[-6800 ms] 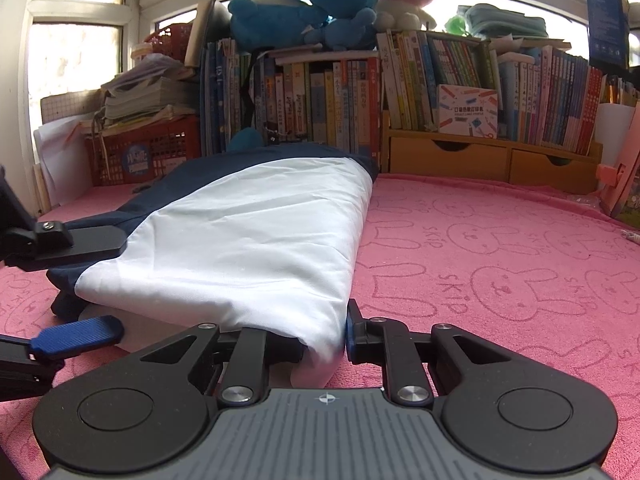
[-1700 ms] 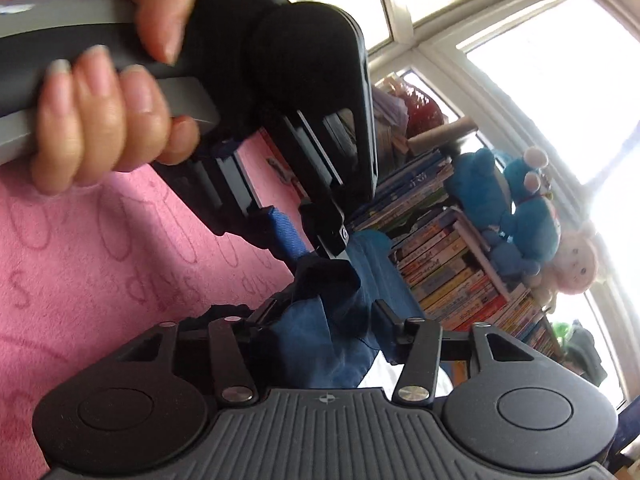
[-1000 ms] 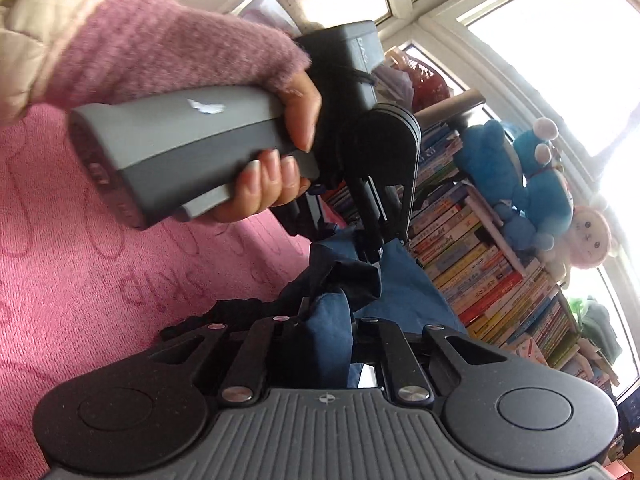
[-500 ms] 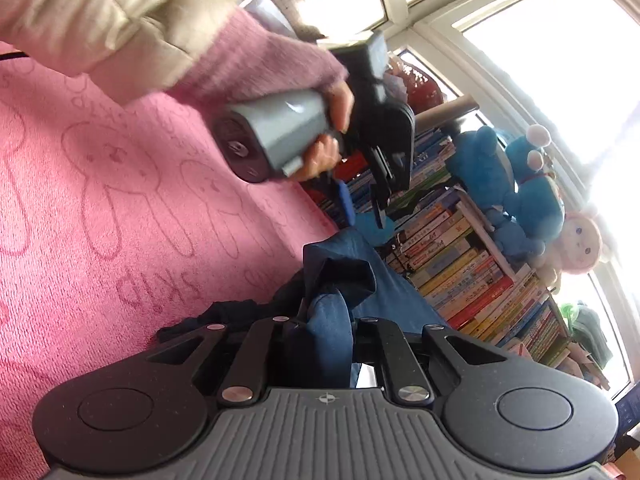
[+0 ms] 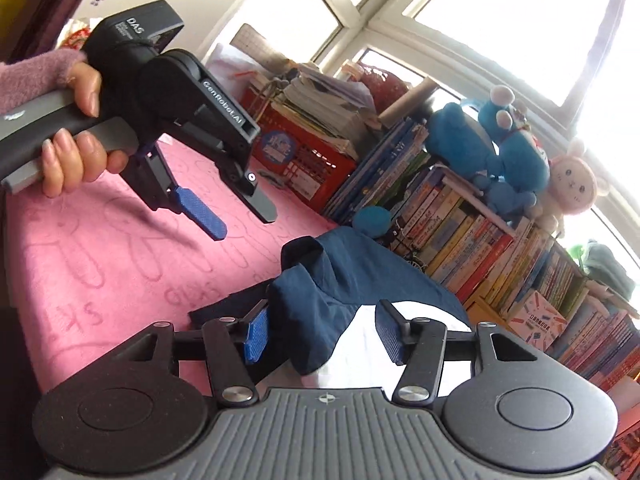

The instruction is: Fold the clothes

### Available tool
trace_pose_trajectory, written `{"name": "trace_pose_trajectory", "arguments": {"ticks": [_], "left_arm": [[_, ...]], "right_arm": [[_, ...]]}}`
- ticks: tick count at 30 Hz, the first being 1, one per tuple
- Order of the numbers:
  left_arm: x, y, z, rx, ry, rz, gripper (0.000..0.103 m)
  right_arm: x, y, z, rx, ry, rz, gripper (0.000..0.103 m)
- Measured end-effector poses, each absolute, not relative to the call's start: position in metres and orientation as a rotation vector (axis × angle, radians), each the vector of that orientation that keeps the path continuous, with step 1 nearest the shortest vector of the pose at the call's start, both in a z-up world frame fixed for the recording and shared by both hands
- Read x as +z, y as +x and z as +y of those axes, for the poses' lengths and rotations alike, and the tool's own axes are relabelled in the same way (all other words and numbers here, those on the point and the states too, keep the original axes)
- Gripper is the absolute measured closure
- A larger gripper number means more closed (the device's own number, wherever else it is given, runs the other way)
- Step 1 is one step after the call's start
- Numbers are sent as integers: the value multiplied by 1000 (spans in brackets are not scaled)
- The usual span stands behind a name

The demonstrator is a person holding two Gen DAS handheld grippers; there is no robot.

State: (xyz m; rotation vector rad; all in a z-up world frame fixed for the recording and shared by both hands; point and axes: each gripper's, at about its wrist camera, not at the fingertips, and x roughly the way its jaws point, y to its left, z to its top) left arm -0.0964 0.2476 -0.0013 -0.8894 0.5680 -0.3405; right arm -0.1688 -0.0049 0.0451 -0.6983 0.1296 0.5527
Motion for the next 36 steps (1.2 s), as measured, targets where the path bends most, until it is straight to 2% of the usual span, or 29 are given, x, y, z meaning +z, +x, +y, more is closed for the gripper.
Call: {"name": "trace_pose_trajectory", "arguments": {"ticks": [1,3,5,7,11,20,22,23,26,29,31,32,33,36], "left_arm": [[-2,-99,243,-360,-886,578,52],[-3,-103,235,-395,-875,596,49],[-3,-105,224,-404,-826,612,49],[-1,-104,216,-412,-788,629,48],[-6,-96,217,-484,-916,648,49],[-6,-95,223,-572,-1067,590,45],[-7,-98,225,-533,-1053,596,45],[-8,-99,226,-514,-1046,599,45],[-12,-99,227,-483,-1039,623,39],[-10,-94,220,-489,-1010,642,39],[-9,-89,211,-511,-984,655,45],[-8,-87,205,-525,-963,655,55],[-8,-86,200,-539,-948,654,69],[-10,-84,197,-581,-981,642,73]], "right_arm": [[44,-178,-8,572,-703,134,49],[41,-194,-10,613,-715,160,57],[36,-206,-8,649,-734,186,59],[29,-208,-2,660,-769,191,59],[20,-201,12,648,-834,183,59],[19,-168,27,637,-968,168,60],[20,-166,25,623,-950,152,81],[21,-165,24,617,-937,146,86],[28,-164,18,608,-866,157,87],[34,-163,12,595,-814,160,87],[34,-163,8,592,-803,160,85],[34,-163,6,593,-804,161,84],[34,-163,5,594,-805,161,79],[23,-167,4,599,-872,155,64]]}}
